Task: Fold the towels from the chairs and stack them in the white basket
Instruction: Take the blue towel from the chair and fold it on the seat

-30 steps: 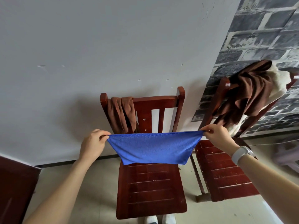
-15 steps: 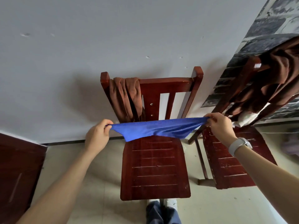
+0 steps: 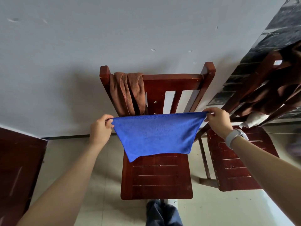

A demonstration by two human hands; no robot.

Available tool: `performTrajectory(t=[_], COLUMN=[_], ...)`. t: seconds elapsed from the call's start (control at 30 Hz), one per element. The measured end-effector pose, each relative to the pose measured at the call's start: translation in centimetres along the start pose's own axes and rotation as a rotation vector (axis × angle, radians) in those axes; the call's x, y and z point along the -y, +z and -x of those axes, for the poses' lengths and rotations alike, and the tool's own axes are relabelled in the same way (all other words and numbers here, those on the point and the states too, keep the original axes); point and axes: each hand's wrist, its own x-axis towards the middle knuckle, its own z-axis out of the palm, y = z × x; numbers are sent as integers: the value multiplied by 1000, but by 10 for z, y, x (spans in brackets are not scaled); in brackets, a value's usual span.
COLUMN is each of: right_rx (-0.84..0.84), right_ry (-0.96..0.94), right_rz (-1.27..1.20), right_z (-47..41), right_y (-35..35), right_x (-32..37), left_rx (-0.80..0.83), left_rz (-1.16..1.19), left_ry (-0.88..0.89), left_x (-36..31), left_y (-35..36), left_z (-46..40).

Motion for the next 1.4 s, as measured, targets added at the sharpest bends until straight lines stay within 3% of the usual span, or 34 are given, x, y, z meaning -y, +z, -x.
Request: performTrajectory(t=[0.27, 0.43, 0.6, 0.83, 1.1, 1.2, 1.3, 1.4], right_rx=[-57, -17, 170, 473, 736, 704, 606, 516], right_ry=[-40, -92, -19, 198, 251, 316, 408, 429], right_rz=[-107, -80, 53, 266, 417, 322, 146, -2], right_z=[17, 66, 129, 199, 239, 230, 201, 160], right_y=[-3, 15, 65, 150, 193, 195, 187, 178], right_x=[-9, -47, -122, -216, -268, -272, -257, -237], left_rx=[-107, -68, 152, 534, 826, 822, 768, 639], left_rz=[129, 26, -250, -432, -583, -511, -266, 14], left_ry=[82, 91, 160, 29, -122, -224, -311, -516], left_x=[9, 42, 103, 187, 236, 236, 226, 208], left_y=[-6, -2, 23, 84, 122, 125, 127, 129], left_z=[27, 77, 143, 208, 239, 229, 201, 159])
